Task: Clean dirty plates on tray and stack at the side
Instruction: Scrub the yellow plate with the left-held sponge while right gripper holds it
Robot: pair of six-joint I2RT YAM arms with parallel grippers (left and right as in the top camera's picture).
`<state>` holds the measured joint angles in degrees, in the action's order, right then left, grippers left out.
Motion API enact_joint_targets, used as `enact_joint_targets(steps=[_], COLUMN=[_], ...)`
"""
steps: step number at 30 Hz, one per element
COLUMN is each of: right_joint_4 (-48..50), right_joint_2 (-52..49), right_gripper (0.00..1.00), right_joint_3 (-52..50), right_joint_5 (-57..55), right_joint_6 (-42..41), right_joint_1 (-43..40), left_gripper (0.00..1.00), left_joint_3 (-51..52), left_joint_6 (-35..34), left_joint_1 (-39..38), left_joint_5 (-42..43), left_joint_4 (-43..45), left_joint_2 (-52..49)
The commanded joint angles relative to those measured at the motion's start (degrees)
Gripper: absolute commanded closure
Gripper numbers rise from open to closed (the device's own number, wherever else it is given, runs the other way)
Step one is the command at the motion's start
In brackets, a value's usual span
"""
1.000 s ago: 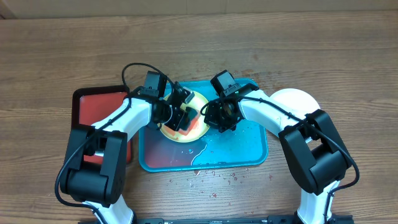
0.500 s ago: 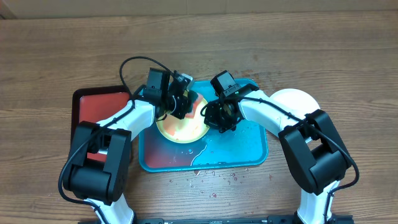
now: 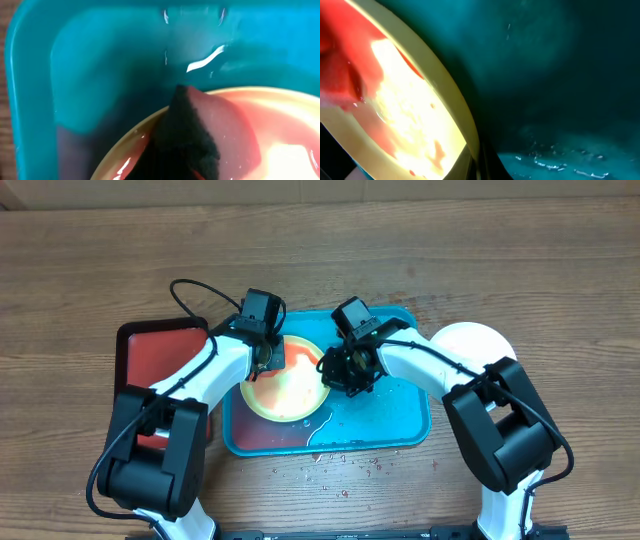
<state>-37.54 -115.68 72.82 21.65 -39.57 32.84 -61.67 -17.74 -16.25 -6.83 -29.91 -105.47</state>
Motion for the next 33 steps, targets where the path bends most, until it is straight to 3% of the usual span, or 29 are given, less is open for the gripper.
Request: enact_joint_targets(steps=[1,7,10,14,17,22,27,30,33], right_joint_4=[-1.49,-1.31,-1.29,-1.31,-1.33,-1.42,-1.49,-1.51,-1.51], right_joint_2=[-2.34,-2.34,-2.34,-2.34,-2.34,-2.34,-2.34,-2.34,-2.34], right_gripper=[0.96,0.96,0.96,0.96,0.96,0.96,0.96,0.96,0.96], right_joint_3=[-2.38,-2.38,-2.38,-2.38,-2.38,-2.38,-2.38,-2.38,-2.38], right_joint_5=[-3.54,-3.52,-3.52,-3.52,-3.52,-3.52,-3.54,-3.54,-3.54], right_joint_6=[-0.48,-0.48,-0.48,-0.48,-0.48,-0.46,-0.46,-0.46,0.07], right_joint_1=[-0.68,-0.68,-0.68,-0.68,-0.68,-0.66,-0.68,-0.68,-0.68], left_gripper=[0.96,0.96,0.96,0.96,0.95,0.96,0.96,0.96,0.96], left_joint_3=[3.72,3.72,3.72,3.72,3.72,3.69,3.69,3.69,3.69], left_joint_6=[12.44,39.04,40.48,39.54,34.69,17.99,12.79,8.39,1.90], left_joint_1=[1.57,1.55,1.55,1.55,1.57,1.60,1.62,1.60,1.60], left_joint_5=[6.64,39.82,45.83,47.43,45.83,29.31,19.17,11.39,1.07], left_joint_4=[-6.43,-16.28,-16.57,-11.85,-4.85,9.81,19.21,21.16,17.22], left_joint_2=[-3.50,-3.50,-3.50,-3.50,-3.50,-3.50,-3.50,-3.50,-3.50])
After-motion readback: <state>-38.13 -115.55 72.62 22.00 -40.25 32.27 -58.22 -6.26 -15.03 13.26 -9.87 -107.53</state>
